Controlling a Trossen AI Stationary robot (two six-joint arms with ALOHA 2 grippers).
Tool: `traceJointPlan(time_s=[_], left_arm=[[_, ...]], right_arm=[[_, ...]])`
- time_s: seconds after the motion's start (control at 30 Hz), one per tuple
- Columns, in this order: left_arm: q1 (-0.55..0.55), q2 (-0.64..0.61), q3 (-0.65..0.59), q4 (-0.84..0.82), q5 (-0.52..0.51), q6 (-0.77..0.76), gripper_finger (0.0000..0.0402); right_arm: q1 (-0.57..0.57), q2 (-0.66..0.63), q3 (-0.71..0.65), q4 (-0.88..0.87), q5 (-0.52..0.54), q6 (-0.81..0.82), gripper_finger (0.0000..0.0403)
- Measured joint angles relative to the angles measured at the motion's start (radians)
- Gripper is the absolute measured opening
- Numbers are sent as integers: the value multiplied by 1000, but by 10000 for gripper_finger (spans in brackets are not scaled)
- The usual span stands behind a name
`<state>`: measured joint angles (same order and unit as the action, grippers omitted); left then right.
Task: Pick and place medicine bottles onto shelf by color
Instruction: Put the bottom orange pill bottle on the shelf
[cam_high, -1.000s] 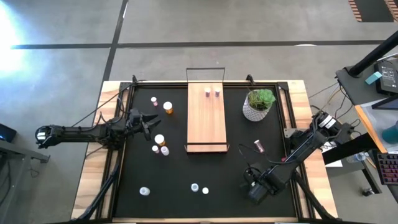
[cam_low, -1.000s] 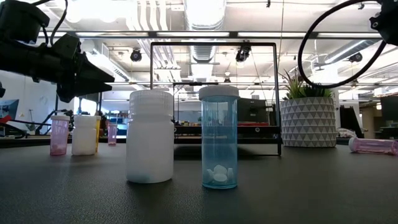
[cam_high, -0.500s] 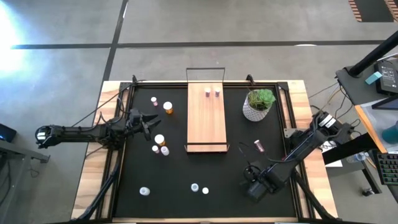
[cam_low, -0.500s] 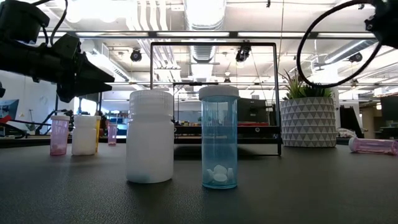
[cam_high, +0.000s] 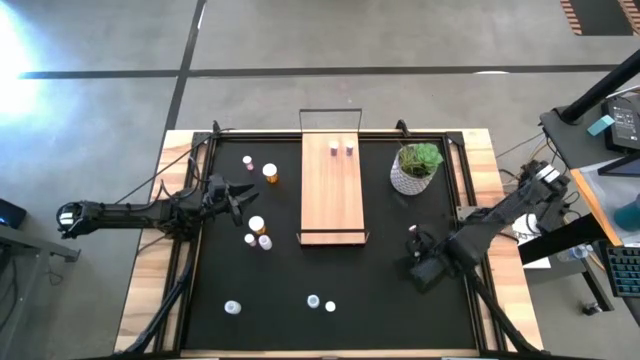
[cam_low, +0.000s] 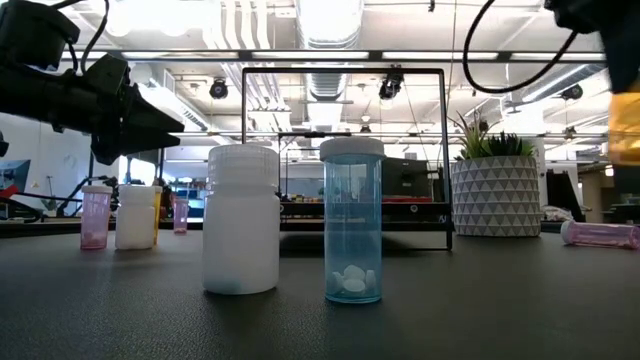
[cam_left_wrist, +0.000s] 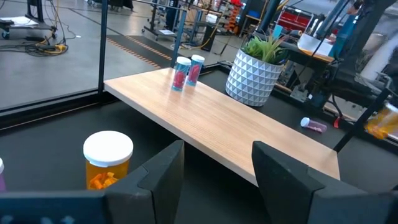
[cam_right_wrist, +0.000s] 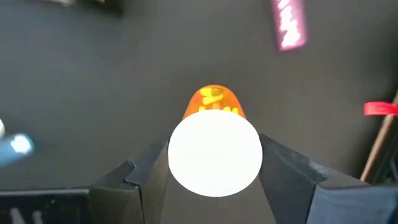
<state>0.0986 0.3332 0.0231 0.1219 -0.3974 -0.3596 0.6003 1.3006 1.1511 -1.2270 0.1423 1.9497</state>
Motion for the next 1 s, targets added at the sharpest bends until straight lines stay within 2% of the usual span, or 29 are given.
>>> traceJointPlan(time_s=[0.17, 0.47, 0.77, 1.0], left_arm=[[0, 0, 0, 0, 0, 0, 173], [0, 0, 0, 0, 0, 0, 173], [0, 0, 0, 0, 0, 0, 173], [0, 0, 0, 0, 0, 0, 173]], right_arm=[[-129, -66, 0, -57, 17, 41, 203], [-468, -87, 6, -21, -14, -94, 203], [-790, 38, 16, 167, -180, -322, 203], [-909, 211, 185, 155, -194, -419, 203]])
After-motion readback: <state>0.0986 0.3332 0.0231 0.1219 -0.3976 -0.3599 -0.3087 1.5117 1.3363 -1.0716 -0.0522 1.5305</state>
